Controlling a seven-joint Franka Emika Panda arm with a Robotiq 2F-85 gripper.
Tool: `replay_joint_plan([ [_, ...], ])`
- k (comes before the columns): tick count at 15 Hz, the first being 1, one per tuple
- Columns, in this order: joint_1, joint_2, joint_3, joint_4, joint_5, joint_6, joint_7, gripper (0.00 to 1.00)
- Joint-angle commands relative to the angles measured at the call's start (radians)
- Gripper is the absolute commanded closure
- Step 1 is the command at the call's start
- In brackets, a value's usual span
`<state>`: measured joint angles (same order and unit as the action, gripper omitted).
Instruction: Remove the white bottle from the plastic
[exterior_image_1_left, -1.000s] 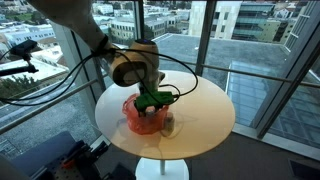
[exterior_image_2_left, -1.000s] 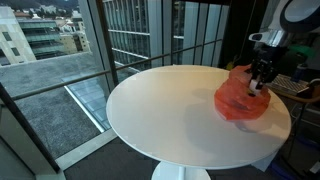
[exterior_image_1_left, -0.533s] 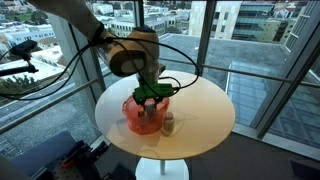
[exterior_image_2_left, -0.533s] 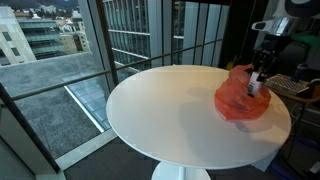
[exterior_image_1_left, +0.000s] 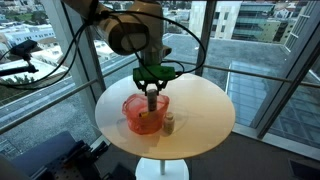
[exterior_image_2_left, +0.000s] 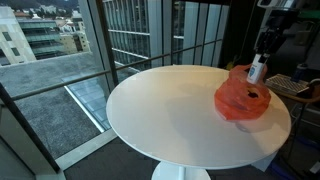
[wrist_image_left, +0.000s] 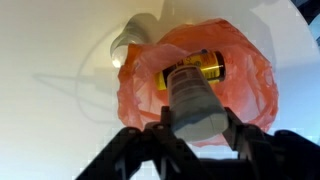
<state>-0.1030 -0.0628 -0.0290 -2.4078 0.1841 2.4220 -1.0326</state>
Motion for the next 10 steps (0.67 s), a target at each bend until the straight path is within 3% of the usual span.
replay_joint_plan([
  [1, 0.011, -0.058, -0.036, 0.052, -0.004, -0.086, 0.074, 0.73],
  [10, -0.006, -0.065, -0.109, 0.196, -0.016, -0.142, 0.261, 0.73],
])
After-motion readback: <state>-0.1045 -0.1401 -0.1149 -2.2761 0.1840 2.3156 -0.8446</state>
